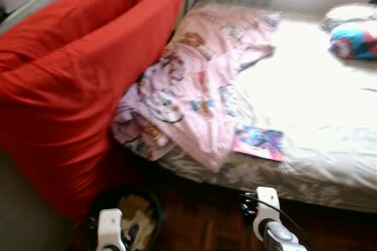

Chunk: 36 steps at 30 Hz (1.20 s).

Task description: Clean up the room

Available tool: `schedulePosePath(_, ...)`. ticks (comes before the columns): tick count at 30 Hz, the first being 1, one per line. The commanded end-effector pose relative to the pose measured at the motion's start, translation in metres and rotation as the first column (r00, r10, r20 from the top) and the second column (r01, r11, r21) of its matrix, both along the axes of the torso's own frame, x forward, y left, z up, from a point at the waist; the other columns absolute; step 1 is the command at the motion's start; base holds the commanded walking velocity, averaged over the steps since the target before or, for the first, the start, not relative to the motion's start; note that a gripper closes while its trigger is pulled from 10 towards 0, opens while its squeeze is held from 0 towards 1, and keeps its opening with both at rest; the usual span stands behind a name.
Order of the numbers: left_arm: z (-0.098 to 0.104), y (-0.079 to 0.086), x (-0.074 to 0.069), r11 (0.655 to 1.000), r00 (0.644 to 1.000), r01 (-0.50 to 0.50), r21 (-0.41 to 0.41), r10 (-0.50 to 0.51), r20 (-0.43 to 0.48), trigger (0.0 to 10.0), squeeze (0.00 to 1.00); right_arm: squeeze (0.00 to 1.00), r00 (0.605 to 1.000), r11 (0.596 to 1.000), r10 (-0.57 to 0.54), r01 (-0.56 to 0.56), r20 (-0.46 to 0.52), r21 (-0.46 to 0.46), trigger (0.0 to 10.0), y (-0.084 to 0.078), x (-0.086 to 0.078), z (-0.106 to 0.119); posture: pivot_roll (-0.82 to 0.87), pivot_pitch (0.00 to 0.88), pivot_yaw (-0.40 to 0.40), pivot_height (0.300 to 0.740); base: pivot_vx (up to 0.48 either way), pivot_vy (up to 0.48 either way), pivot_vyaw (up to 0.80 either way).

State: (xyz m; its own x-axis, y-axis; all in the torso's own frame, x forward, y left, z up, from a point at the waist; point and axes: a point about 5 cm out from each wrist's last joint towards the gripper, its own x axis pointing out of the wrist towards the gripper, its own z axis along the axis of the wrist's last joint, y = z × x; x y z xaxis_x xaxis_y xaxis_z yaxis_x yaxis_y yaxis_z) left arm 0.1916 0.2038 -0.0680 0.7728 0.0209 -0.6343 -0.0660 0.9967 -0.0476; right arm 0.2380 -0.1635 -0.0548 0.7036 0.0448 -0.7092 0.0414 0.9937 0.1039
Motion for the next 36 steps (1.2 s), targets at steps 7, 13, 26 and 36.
schedulePosePath(7,-0.0065,0.012,-0.0148,1.0,0.998,0.0,0.023,0.001,-0.066,10.0,0.0,0.0,1.0,1.0,0.008,-0.007,-0.016,0.024,10.0,0.0109,-0.0053,-0.0041,0.11,0.07,-0.023,0.74,0.0,-0.44,0.0)
schedulePosePath(13,-0.0083,0.009,-0.016,1.0,0.996,0.01,0.023,-0.008,-0.085,10.0,0.0,0.0,1.0,1.0,0.0,0.001,-0.019,0.022,10.0,0.0108,-0.0064,-0.0048,0.1,0.053,-0.018,0.74,0.0,-0.439,0.0)
schedulePosePath(26,-0.0072,0.0115,-0.0131,1.0,0.996,0.01,0.026,-0.007,-0.093,10.0,0.0,0.0,1.0,1.0,-0.014,0.014,-0.012,0.019,10.0,0.0101,-0.0038,-0.0032,0.09,0.088,-0.013,0.74,0.0,-0.44,0.0)
schedulePosePath(36,-0.0065,0.011,-0.0114,1.0,0.996,0.004,0.023,-0.002,-0.088,10.0,0.0,0.0,1.0,1.0,-0.017,0.017,-0.004,0.013,10.0,0.008,-0.0008,-0.0012,0.07,0.142,-0.031,0.74,0.0,-0.439,0.0)
